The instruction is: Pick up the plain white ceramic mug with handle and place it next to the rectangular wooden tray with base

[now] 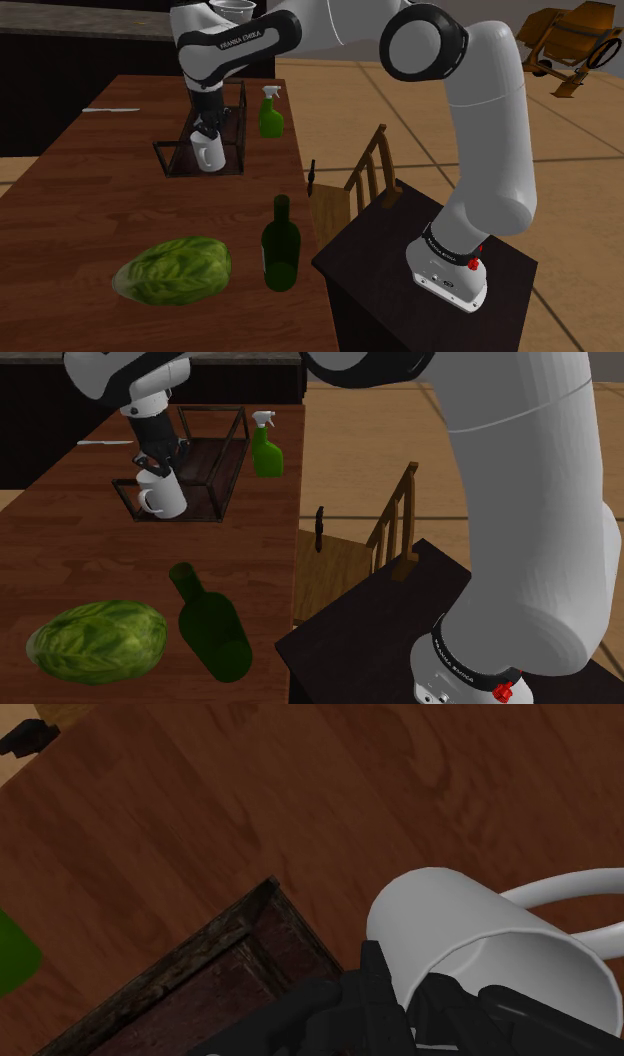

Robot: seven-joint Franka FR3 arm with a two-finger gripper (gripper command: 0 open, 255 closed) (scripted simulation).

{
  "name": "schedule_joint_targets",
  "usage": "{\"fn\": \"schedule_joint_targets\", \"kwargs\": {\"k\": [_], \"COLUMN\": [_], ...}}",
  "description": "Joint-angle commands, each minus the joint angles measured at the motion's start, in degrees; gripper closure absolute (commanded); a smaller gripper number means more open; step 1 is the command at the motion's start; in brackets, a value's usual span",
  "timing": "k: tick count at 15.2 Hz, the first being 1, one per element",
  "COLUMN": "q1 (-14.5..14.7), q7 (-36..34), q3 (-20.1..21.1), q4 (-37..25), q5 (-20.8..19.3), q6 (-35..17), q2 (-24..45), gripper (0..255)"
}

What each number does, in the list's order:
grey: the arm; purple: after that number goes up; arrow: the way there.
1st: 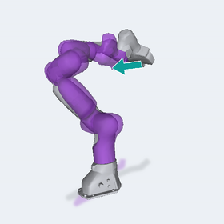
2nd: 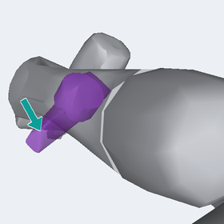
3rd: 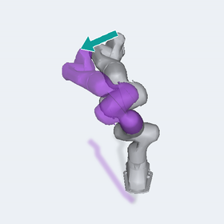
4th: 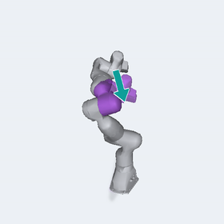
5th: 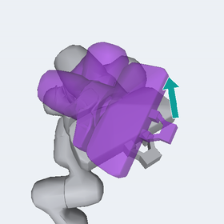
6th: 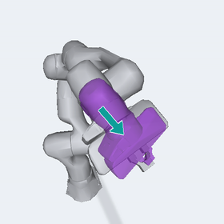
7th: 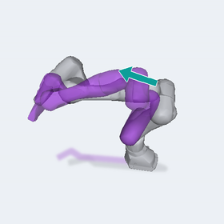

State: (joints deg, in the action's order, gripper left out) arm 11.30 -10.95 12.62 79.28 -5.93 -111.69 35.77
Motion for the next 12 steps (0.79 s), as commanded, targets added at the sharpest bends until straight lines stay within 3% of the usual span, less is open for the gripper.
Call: {"fn": "schedule_joint_targets", "kwargs": {"k": [1,12], "q1": [0.05,0.24], "q7": [-0.11,-0.4], "q3": [-0.06,-0.57], "q4": [0.79,3.57], "q5": [-0.12,-0.85], "q6": [-1.3,-7.65], "q2": [0.49,4.1], "gripper": [255,255]}}
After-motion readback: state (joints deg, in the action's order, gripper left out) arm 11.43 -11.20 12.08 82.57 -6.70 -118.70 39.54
